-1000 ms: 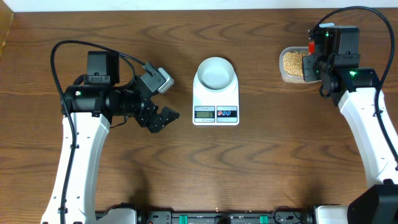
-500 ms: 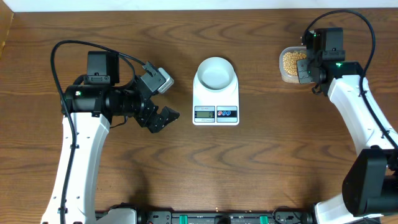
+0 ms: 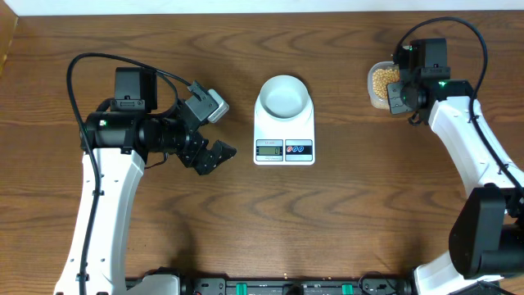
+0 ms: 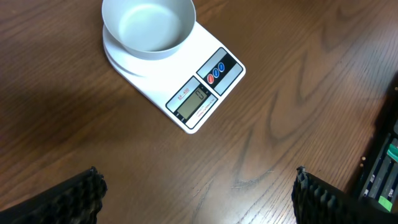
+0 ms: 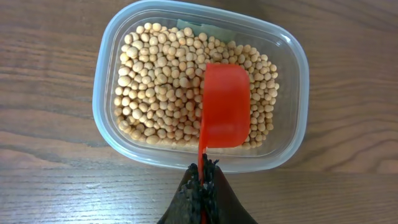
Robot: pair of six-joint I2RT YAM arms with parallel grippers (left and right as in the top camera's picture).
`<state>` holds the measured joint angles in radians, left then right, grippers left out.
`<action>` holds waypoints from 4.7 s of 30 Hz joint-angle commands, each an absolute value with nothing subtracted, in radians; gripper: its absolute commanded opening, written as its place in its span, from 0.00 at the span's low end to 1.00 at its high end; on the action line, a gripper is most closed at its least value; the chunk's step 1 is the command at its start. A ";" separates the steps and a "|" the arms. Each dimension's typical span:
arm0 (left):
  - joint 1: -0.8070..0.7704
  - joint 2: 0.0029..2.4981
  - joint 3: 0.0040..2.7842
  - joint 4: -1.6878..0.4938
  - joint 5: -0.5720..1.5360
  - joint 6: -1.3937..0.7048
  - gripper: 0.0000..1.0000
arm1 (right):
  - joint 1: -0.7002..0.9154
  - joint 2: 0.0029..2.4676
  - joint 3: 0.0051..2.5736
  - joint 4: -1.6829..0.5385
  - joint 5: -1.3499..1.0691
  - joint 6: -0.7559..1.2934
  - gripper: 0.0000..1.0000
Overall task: Scoop item into bowl and weigh 50g on scale
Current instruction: 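Lower the red scoop with the right gripper into the soybean tub, then drag the red scoop through the soybeans with the right gripper to fill it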
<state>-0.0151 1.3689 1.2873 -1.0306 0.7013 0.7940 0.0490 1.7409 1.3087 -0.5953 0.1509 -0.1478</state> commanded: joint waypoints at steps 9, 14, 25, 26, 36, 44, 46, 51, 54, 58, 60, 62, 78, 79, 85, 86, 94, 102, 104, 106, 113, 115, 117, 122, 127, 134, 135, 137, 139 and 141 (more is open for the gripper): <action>-0.012 1.358 1.293 -1.036 0.714 0.811 0.98 | 0.051 1.751 1.328 -0.625 0.039 -0.140 0.01; -0.012 1.358 1.293 -1.036 0.714 0.811 0.98 | 0.051 1.751 1.328 -0.632 0.000 -0.128 0.01; -0.012 1.358 1.293 -1.036 0.714 0.811 0.98 | 0.021 1.753 1.328 -0.620 -0.047 -0.044 0.01; -0.012 1.358 1.293 -1.036 0.714 0.811 0.98 | 0.012 1.753 1.328 -0.617 -0.070 -0.043 0.01; -0.012 1.358 1.293 -1.036 0.714 0.811 0.98 | -0.065 1.753 1.328 -0.621 -0.260 0.015 0.01; -0.012 1.358 1.293 -1.036 0.714 0.811 0.98 | -0.118 1.753 1.328 -0.622 -0.336 0.072 0.01; -0.012 1.358 1.293 -1.036 0.714 0.811 0.98 | -0.137 1.753 1.328 -0.624 -0.336 0.074 0.01; -0.012 1.358 1.293 -1.036 0.714 0.811 0.98 | -0.152 1.790 1.327 -0.627 -0.337 0.095 0.01; -0.012 1.358 1.293 -1.036 0.714 0.811 0.98 | -0.152 1.833 1.327 -0.629 -0.376 0.101 0.01; -0.012 1.358 1.293 -1.036 0.714 0.811 0.98 | -0.152 1.842 1.327 -0.632 -0.380 0.109 0.01; -0.012 1.358 1.293 -1.036 0.714 0.811 0.98 | -0.152 1.841 1.328 -0.633 -0.380 0.109 0.01; -0.012 1.358 1.293 -1.036 0.714 0.811 0.98 | -0.154 1.839 1.328 -0.639 -0.381 0.113 0.01; -0.012 1.358 1.293 -1.036 0.714 0.811 0.98 | -0.294 1.805 1.328 -0.637 -0.665 0.199 0.01; -0.012 1.358 1.293 -1.036 0.714 0.811 0.98 | -0.299 1.805 1.328 -0.640 -0.665 0.203 0.01; -0.012 1.358 1.293 -1.036 0.714 0.811 0.98 | -0.300 1.842 1.327 -0.640 -0.661 0.205 0.01; -0.012 1.358 1.293 -1.036 0.714 0.811 0.98 | -0.299 1.860 1.327 -0.640 -0.659 0.204 0.01; -0.012 1.358 1.293 -1.036 0.714 0.811 0.98 | -0.299 1.898 1.327 -0.639 -0.616 0.202 0.01; -0.012 1.358 1.293 -1.036 0.714 0.811 0.98 | -0.300 1.900 1.327 -0.644 -0.629 0.201 0.01; -0.012 1.358 1.293 -1.036 0.714 0.811 0.98 | -0.303 1.900 1.327 -0.644 -0.691 0.178 0.01; -0.012 1.358 1.293 -1.036 0.714 0.811 0.98 | -0.311 1.900 1.327 -0.644 -0.714 0.178 0.01; -0.012 1.358 1.293 -1.036 0.714 0.811 0.98 | -0.361 1.900 1.327 -0.644 -0.718 0.179 0.01; -0.012 1.358 1.293 -1.036 0.714 0.811 0.98 | -0.358 1.900 1.327 -0.644 -0.718 0.178 0.01; -0.012 1.358 1.293 -1.036 0.714 0.811 0.98 | -0.346 1.900 1.326 -0.641 -0.717 0.174 0.01; -0.012 1.358 1.293 -1.036 0.714 0.811 0.98 | -0.309 1.900 1.326 -0.628 -0.673 0.160 0.01; -0.012 1.358 1.293 -1.036 0.714 0.811 0.98 | -0.302 1.901 1.326 -0.620 -0.634 0.160 0.01; -0.012 1.358 1.293 -1.036 0.714 0.811 0.98 | -0.302 1.915 1.325 -0.606 -0.632 0.160 0.01; -0.012 1.358 1.293 -1.036 0.714 0.811 0.98 | -0.302 1.918 1.325 -0.606 -0.632 0.160 0.01; -0.012 1.358 1.293 -1.036 0.714 0.811 0.98 | -0.302 1.927 1.325 -0.606 -0.641 0.160 0.01; -0.012 1.358 1.293 -1.036 0.714 0.811 0.98 | -0.302 1.931 1.325 -0.606 -0.649 0.160 0.01; -0.012 1.358 1.293 -1.036 0.714 0.811 0.98 | -0.304 1.931 1.325 -0.602 -0.649 0.160 0.01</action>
<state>-0.0151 1.3689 1.2873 -1.0306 0.7013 0.7940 -0.3145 1.8954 1.3251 -0.6067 -0.6621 0.1741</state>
